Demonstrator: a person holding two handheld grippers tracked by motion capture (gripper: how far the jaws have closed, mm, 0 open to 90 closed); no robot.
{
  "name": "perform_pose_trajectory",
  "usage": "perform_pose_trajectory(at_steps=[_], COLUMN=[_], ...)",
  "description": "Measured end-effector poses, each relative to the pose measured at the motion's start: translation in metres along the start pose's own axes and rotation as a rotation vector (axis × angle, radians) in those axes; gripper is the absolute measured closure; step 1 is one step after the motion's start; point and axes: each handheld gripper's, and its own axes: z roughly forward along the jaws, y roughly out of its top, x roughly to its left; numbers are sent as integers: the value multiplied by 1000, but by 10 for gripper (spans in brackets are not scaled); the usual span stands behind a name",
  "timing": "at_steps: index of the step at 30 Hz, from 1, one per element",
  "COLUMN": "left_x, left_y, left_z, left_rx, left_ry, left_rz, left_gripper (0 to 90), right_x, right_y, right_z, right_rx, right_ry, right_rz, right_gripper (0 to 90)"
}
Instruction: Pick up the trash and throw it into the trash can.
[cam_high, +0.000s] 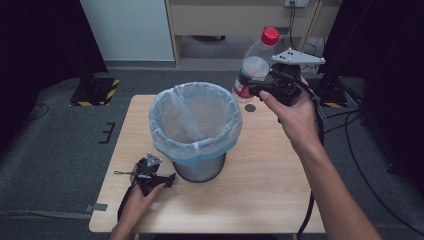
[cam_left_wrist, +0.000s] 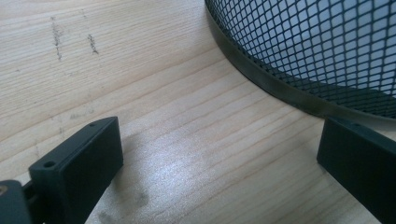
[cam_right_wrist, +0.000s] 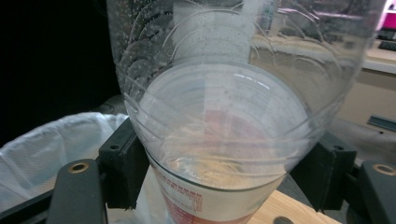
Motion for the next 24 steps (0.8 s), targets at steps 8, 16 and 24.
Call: perform_pose_trajectory(at_steps=[8,16,24], left_x=[0,0,0], left_y=[0,0,0], left_z=[0,0,0], left_rx=[0,0,0], left_ry=[0,0,0], left_rz=[0,0,0], left_gripper=[0,0,0], right_x=[16,22,24], right_y=[6,3,2], right_z=[5,14,18], right_rx=[-14,-9,-14], right_ry=[35,53,71], right_rz=[-12,-11,-3], right_gripper=[275,275,275])
